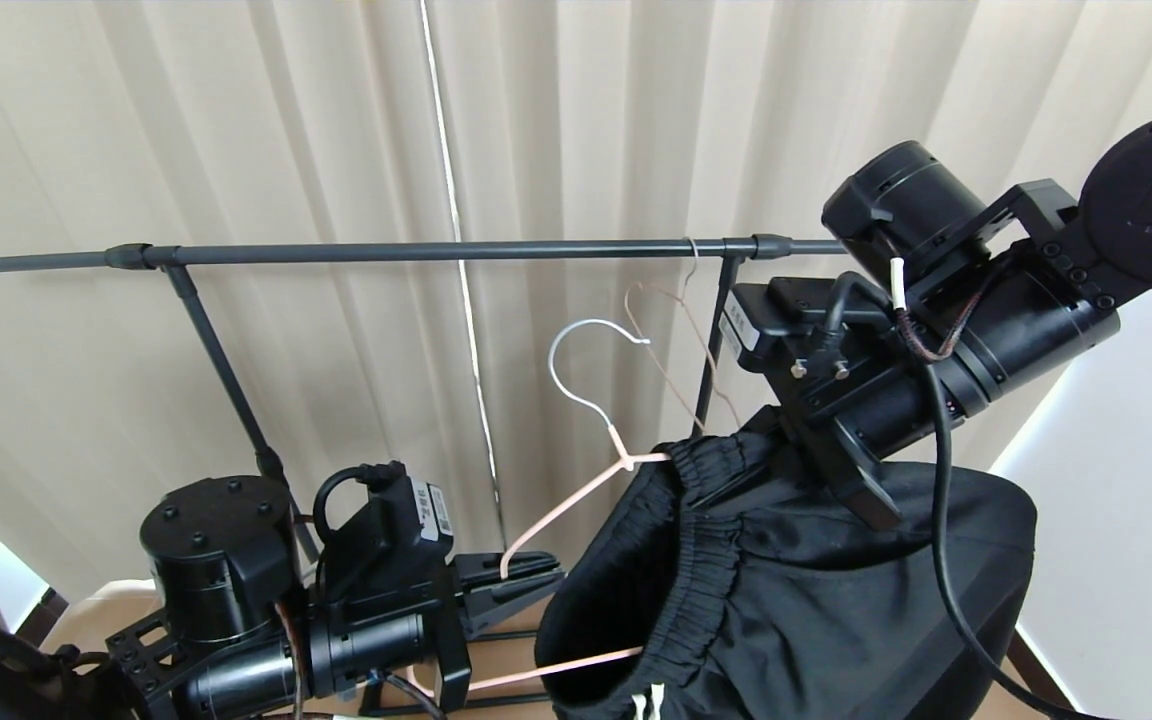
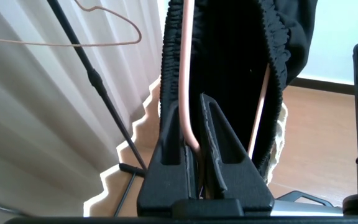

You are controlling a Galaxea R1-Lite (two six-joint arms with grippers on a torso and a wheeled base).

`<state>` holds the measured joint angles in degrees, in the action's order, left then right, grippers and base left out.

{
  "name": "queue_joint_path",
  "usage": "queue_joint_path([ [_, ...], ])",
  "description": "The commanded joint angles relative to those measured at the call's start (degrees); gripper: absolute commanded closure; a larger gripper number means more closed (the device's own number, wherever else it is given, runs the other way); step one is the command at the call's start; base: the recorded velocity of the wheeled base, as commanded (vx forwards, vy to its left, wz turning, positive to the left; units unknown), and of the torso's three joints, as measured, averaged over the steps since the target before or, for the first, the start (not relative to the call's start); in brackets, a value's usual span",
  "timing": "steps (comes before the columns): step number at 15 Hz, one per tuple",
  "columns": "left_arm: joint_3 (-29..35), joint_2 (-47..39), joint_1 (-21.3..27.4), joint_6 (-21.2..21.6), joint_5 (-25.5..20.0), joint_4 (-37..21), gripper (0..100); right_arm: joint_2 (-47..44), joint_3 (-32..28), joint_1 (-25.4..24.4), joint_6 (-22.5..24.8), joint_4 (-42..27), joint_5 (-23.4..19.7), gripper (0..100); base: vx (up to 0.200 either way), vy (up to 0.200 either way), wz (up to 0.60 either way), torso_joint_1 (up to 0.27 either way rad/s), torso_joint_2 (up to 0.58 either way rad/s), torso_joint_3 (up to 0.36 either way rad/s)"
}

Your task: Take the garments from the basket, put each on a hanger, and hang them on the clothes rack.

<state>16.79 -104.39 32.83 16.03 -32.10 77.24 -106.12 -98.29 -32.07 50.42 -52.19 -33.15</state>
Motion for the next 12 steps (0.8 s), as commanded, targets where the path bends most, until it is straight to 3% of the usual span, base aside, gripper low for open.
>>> queue_joint_path([
  [1,-0.09,-0.11,-0.05,-0.03,0.02,-0.07,100,0.30,0.03,-0.01,0.03,-0.02,0.01,100,0.000,0.000,0.00,0.000,0.00,0.000],
  [2,-0.35,-0.11,-0.13,0.14,0.02,0.02,100,0.65,0.03,-0.18,0.03,-0.02,-0.08,100,0.000,0.000,0.00,0.000,0.00,0.000],
  [3,-0.53,-0.11,-0.13,0.14,0.02,0.72,0,0.83,0.03,-0.18,0.03,-0.11,-0.08,100,0.000,0.000,0.00,0.000,0.00,0.000],
  [8,-2.46,-1.78,-0.75,-0.39,0.02,7.22,0,2.23,1.17,-0.18,0.03,-0.46,-0.08,100,0.000,0.000,0.00,0.000,0.00,0.000],
  [12,-5.45,-1.52,-5.41,-0.47,-0.07,11.62,0,4.78,4.43,-0.18,0.03,-0.11,0.01,100,0.000,0.000,0.00,0.000,0.00,0.000],
])
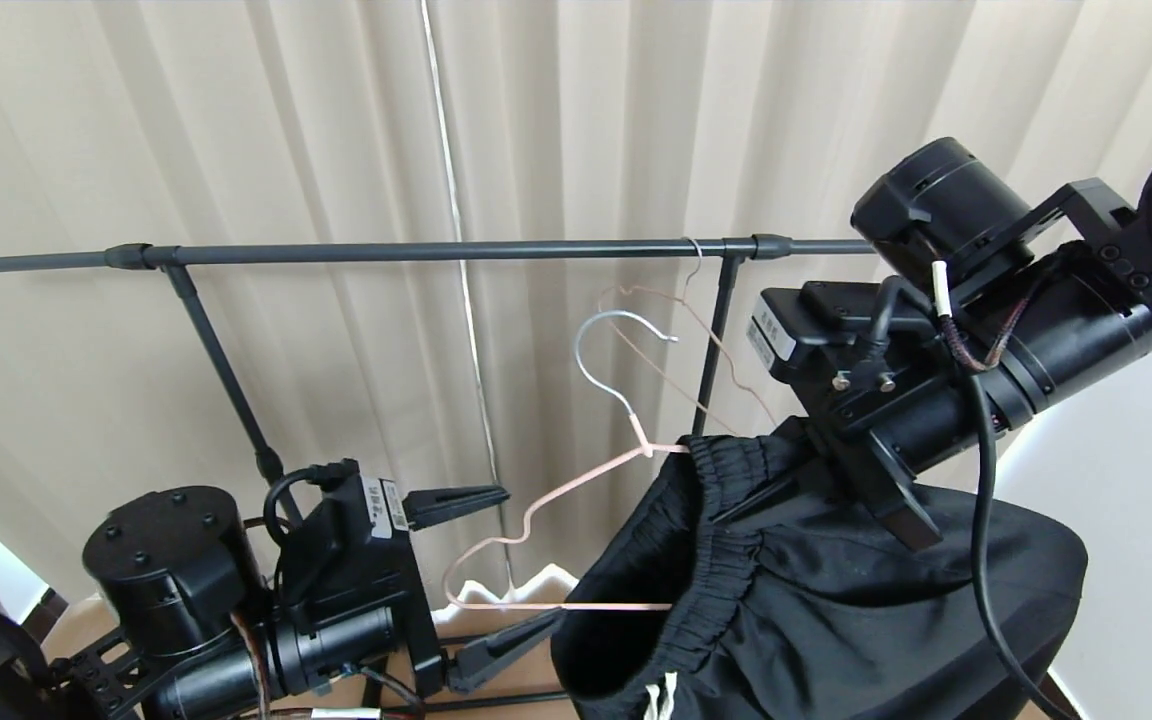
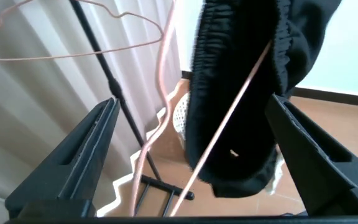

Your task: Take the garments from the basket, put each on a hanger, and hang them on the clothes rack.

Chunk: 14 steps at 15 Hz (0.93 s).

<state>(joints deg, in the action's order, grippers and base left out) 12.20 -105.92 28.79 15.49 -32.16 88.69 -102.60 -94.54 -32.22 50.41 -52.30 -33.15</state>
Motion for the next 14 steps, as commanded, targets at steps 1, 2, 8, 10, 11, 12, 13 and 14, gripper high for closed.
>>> queue_joint_path([
  [1,-2.10,0.19,-3.39,-1.17,-0.01,1.31,0,1.87,1.20,0.05,0.04,0.00,0.01,100,0.000,0.000,0.00,0.000,0.00,0.000],
  [2,-3.41,0.28,-4.71,-2.84,-0.10,1.31,0,2.14,1.20,0.05,0.04,0.00,0.01,100,0.000,0.000,0.00,0.000,0.00,0.000],
  [8,-8.25,4.50,-10.43,-10.31,-0.10,1.31,0,3.02,1.64,0.05,0.04,2.55,8.98,100,0.000,0.000,0.00,0.000,0.00,0.000],
  [10,-7.72,5.82,-10.60,-16.64,0.43,1.31,0,3.10,2.34,-0.04,0.13,5.36,14.16,100,0.000,0.000,0.00,0.000,0.00,0.000],
  [11,-6.93,6.26,-10.60,-23.32,1.66,1.31,0,3.28,4.80,-1.09,0.13,9.67,19.79,100,0.000,0.000,0.00,0.000,0.00,0.000],
  [12,-6.58,6.26,-10.43,-26.22,3.51,1.31,0,4.16,7.88,-1.97,0.13,13.45,22.95,100,0.000,0.000,0.00,0.000,0.00,0.000],
  [13,-5.61,6.08,-10.25,-27.01,5.18,1.31,0,5.74,12.36,-2.06,0.13,18.64,25.24,100,0.000,0.000,0.00,0.000,0.00,0.000],
  [14,-4.03,6.26,-9.81,-27.01,6.93,-1.67,0,6.97,16.23,-2.23,0.13,23.56,26.29,100,0.000,0.000,0.00,0.000,0.00,0.000],
])
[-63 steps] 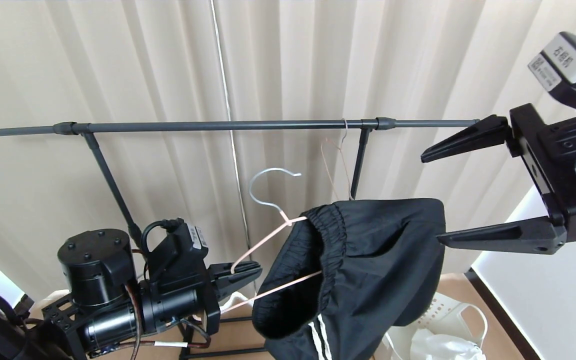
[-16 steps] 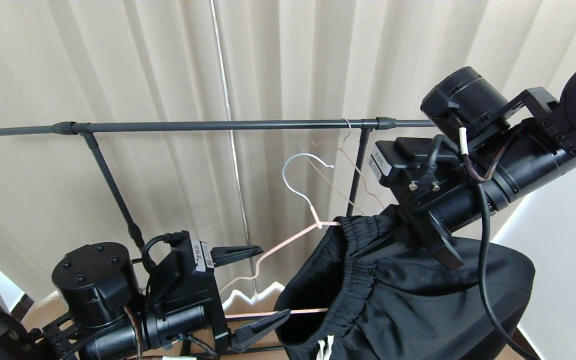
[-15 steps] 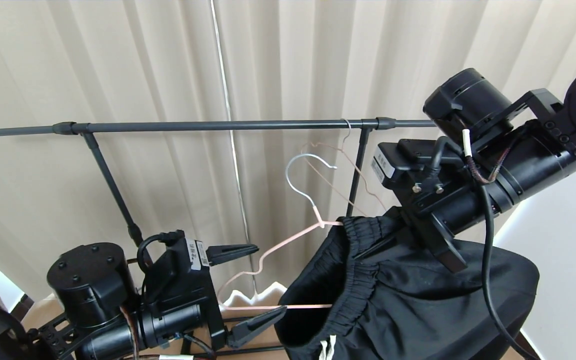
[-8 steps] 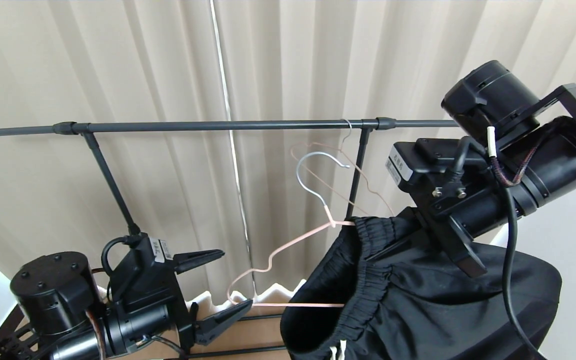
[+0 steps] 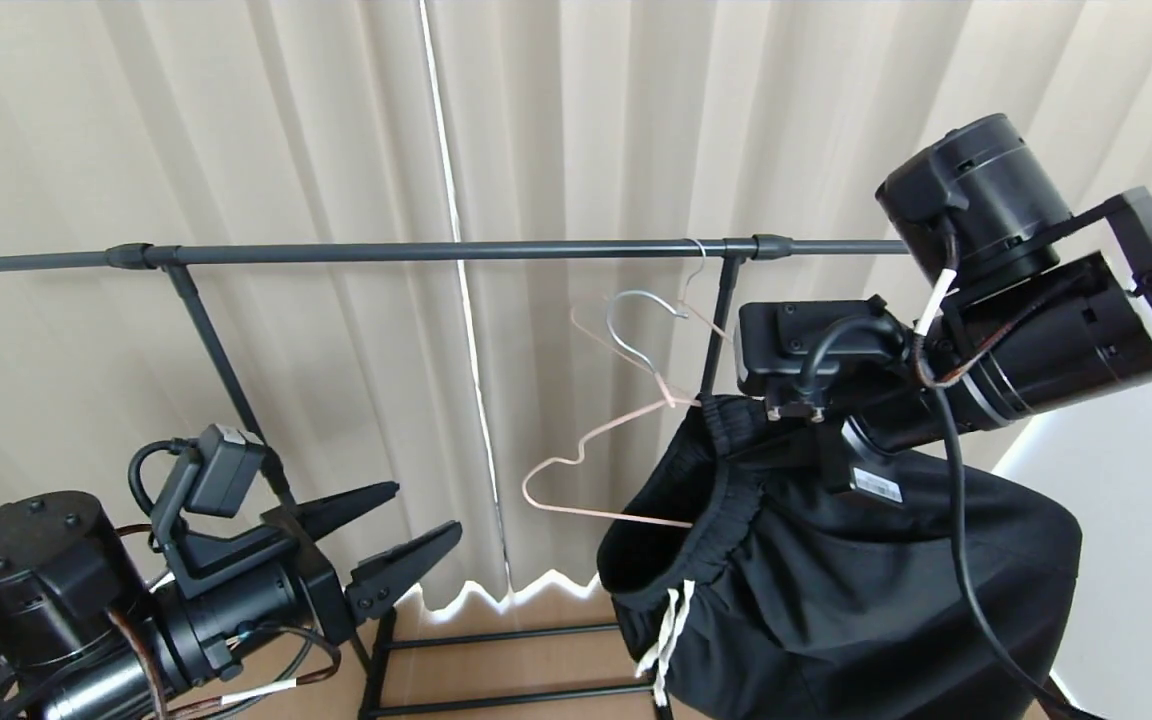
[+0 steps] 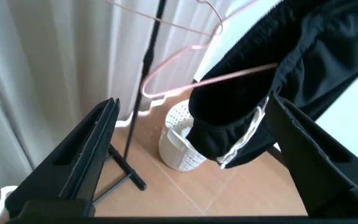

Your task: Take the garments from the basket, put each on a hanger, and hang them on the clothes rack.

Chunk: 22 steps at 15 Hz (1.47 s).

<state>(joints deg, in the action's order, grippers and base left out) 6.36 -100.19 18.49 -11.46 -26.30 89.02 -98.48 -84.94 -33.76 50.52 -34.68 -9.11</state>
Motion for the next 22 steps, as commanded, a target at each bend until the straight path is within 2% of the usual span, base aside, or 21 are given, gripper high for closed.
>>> queue_joint_path([
  [1,4.01,0.79,1.02,-0.05,3.36,-7.10,0,4.17,10.32,-0.70,0.02,11.04,2.60,100,0.000,0.000,0.00,0.000,0.00,0.000],
  [2,6.12,1.05,1.72,-0.14,5.64,-11.41,0,5.31,13.40,-0.70,0.02,15.08,2.60,100,0.000,0.000,0.00,0.000,0.00,0.000],
  [3,11.57,1.76,3.74,-0.32,11.27,-23.19,0,7.68,21.40,-0.70,0.02,25.98,3.13,100,0.000,0.000,0.00,0.000,0.00,0.000],
  [4,16.93,2.20,6.29,-1.81,14.96,-34.00,0,9.71,29.22,-0.70,0.02,36.97,3.48,100,0.000,0.000,0.00,0.000,0.00,0.000],
  [5,19.65,2.46,7.87,-3.83,16.72,-39.01,0,10.41,33.62,-0.70,0.02,43.38,3.66,100,0.000,0.000,0.00,0.000,0.00,0.000],
  [6,24.49,2.37,10.42,-7.53,19.53,-46.39,0,10.85,41.17,-0.70,-0.07,54.55,3.75,100,0.000,0.000,0.00,0.000,0.00,0.000],
  [8,30.29,1.23,13.15,-11.57,22.96,-55.62,0,9.71,49.96,-0.70,-0.07,71.42,3.83,100,0.000,0.000,0.00,0.000,0.00,0.000],
  [9,32.22,-0.53,14.29,-13.06,24.63,-57.64,0,7.95,52.95,-0.70,-0.42,78.72,3.83,100,0.000,0.000,0.00,0.000,0.00,0.000],
  [10,32.22,-0.53,14.29,-13.06,24.63,-57.64,0,7.95,52.95,-0.70,-0.42,78.72,3.83,100,0.000,0.000,0.00,0.000,0.00,0.000],
  [11,33.28,-3.78,15.52,-13.94,28.14,-57.81,0,4.78,56.03,-1.14,-2.97,88.38,4.18,100,0.000,0.000,0.00,0.000,0.00,0.000],
  [13,34.33,-5.10,16.31,-13.94,29.99,-57.73,0,2.24,56.29,-1.75,-3.23,91.81,4.98,100,0.000,0.000,0.00,0.000,0.00,0.000],
  [16,37.32,-7.56,16.93,-14.38,32.36,-57.73,0,1.36,56.64,-2.02,-3.58,93.48,5.24,100,0.000,0.000,0.00,0.000,0.00,0.000],
  [19,37.85,-9.41,18.42,-14.38,32.71,-57.64,0,1.97,57.26,-3.07,-3.76,93.57,5.33,100,0.000,0.000,0.00,0.000,0.00,0.000],
  [22,38.99,-11.60,18.86,-14.38,34.91,-57.64,0,2.41,57.35,-3.07,-3.76,93.57,5.33,100,0.000,0.000,0.00,0.000,0.00,0.000],
])
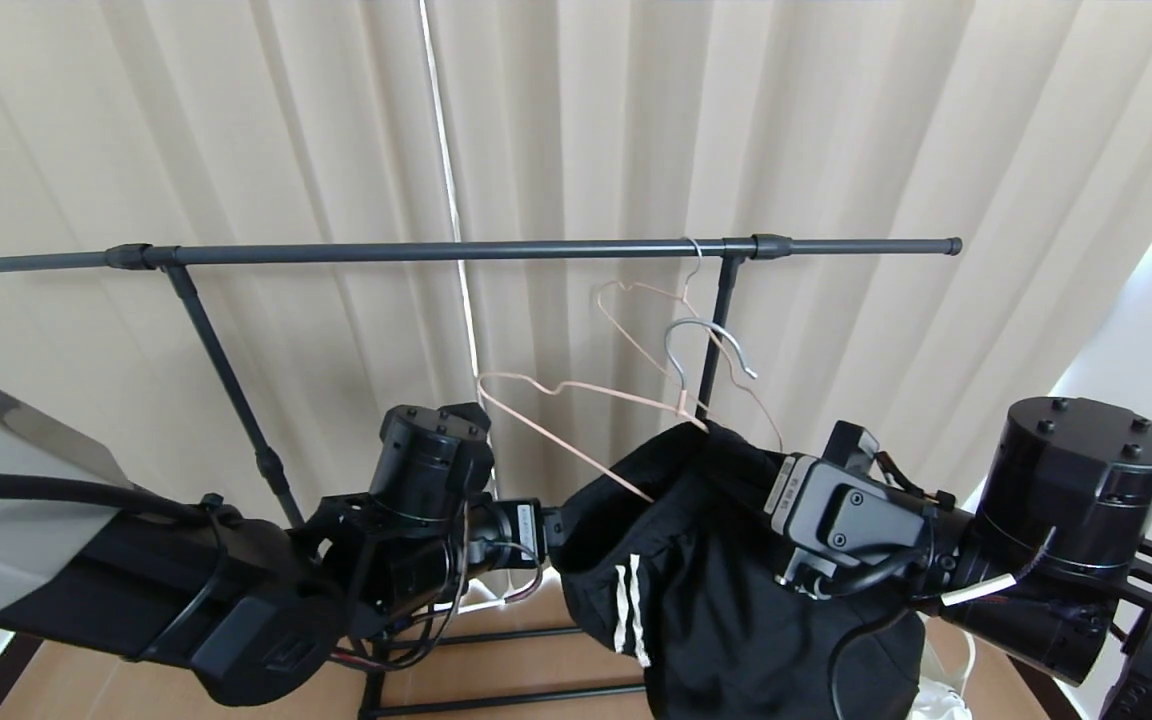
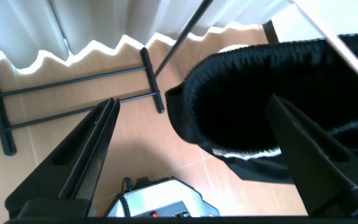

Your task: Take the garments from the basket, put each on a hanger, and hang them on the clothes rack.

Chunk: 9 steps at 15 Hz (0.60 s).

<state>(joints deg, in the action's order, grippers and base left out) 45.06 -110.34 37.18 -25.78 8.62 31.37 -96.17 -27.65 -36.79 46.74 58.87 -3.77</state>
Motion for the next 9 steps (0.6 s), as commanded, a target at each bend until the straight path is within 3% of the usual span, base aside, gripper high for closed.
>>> queue_joint_path([
  [1,0.38,-2.69,0.17,0.03,0.52,0.27,0,0.46,0.23,-0.03,0.02,0.02,-0.01,100,0.000,0.000,0.00,0.000,0.00,0.000],
  [9,0.47,-7.61,0.17,-0.06,0.61,2.74,0,2.48,0.58,-0.03,0.02,0.02,-0.01,100,0.000,0.000,0.00,0.000,0.00,0.000],
])
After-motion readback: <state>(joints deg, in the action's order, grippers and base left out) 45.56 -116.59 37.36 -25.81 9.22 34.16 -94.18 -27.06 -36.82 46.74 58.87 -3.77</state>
